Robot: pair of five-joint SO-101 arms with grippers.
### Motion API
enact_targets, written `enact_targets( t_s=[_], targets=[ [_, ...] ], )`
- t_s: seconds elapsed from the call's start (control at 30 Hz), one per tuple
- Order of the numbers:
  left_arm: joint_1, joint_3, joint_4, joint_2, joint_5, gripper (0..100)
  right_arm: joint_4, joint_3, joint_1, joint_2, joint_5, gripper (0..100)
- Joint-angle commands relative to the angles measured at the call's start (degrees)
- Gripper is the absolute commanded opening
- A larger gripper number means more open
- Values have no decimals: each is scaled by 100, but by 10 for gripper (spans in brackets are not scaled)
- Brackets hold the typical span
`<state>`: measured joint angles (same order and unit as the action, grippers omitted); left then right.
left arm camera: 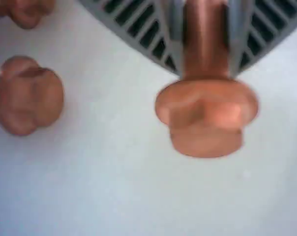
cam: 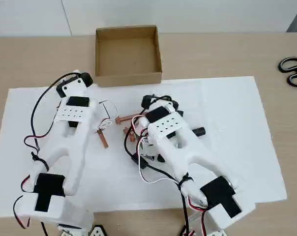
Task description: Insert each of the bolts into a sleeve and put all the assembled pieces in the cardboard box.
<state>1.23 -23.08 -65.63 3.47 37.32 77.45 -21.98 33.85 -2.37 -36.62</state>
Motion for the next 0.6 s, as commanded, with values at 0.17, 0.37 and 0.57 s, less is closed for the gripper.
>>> enact_targets(
  t_s=[0.17,0.37,0.57],
  targets=[
    [9,22,88,-360,-35,6,-716,-26,-365,13,-26,284],
    [9,22,70,-378,-35,6,-910,-26,-356,-136,-26,284],
    [9,22,62,-378,-35,6,-901,0,-347,-664,-26,284]
  ],
)
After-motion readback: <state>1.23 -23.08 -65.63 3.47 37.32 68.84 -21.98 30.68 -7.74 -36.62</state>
